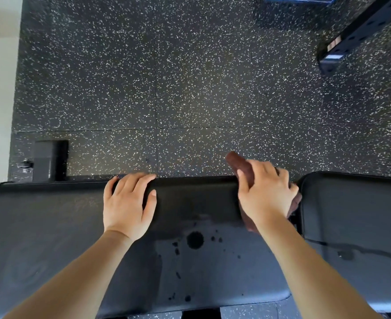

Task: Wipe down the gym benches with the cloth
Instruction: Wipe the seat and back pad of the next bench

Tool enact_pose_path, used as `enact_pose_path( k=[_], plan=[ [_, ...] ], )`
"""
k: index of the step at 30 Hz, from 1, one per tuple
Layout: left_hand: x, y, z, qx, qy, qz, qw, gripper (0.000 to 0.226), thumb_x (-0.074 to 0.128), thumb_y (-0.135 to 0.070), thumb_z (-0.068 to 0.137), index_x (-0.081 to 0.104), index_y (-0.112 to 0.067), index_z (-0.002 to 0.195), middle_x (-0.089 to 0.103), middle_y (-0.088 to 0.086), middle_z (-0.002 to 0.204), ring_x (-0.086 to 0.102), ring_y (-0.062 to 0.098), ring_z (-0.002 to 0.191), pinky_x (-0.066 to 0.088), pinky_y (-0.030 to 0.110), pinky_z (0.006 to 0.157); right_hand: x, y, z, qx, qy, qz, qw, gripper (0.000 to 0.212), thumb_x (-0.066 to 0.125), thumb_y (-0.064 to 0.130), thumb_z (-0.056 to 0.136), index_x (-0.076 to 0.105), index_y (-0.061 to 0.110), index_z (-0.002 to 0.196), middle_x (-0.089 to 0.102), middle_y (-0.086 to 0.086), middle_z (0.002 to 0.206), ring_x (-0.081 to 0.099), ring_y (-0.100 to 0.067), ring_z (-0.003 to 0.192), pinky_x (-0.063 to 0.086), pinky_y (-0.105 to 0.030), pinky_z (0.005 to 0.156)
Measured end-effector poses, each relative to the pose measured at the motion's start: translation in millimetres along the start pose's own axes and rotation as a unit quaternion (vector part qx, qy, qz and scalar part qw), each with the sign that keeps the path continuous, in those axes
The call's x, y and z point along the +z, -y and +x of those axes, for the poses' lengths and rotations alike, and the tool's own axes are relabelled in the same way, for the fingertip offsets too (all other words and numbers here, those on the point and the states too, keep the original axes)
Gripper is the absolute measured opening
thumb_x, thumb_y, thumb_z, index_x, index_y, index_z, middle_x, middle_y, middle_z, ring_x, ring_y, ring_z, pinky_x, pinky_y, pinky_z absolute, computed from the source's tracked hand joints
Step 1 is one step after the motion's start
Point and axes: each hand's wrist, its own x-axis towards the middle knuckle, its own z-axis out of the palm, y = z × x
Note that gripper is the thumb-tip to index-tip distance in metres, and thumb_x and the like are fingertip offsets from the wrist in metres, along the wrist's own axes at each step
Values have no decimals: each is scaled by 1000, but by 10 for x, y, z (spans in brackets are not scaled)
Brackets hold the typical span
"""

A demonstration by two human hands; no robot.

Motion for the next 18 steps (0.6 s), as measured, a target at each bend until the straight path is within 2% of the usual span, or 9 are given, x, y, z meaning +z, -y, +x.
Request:
enact_pose_path(
  k=[4,7,13,16,18],
  plan=[
    [9,0,-1,-4,-3,8,1000,40,32,-36,87,58,-23,115,62,-4,113,56,22,107,28,46,105,43,28,-156,12,-48,35,998,30,55,38,88,60,28,116,61,3,115,46,-35,106,36,-49,79],
    [18,-3,2,-2,-8,7,1000,41,32,-37,87,58,-23,114,63,-3,112,55,22,108,26,45,105,112,106,-502,17,-79,47,996,36,54,38,87,60,27,120,59,2,122,50,-37,104,40,-51,75],
    [15,-6,-12,2,-19,6,1000,43,29,-38,86,58,-25,115,62,-3,114,54,23,107,26,43,104,257,303,-1171,-37,-69,18,997,38,54,41,83,60,31,120,58,4,125,53,-33,103,43,-50,74],
    [34,-2,-12,6,-34,-1,999,42,30,-38,86,58,-25,115,62,-2,114,53,24,105,26,42,104,249,379,-1027,-9,-72,38,997,37,65,36,81,61,30,117,58,1,124,53,-35,104,41,-51,75],
    [50,16,-15,11,-45,-6,999,41,32,-37,86,58,-25,114,61,-3,115,53,23,105,26,42,104,266,450,-959,8,-79,45,996,37,65,36,82,61,29,118,56,1,125,51,-35,105,40,-52,77]
  ],
)
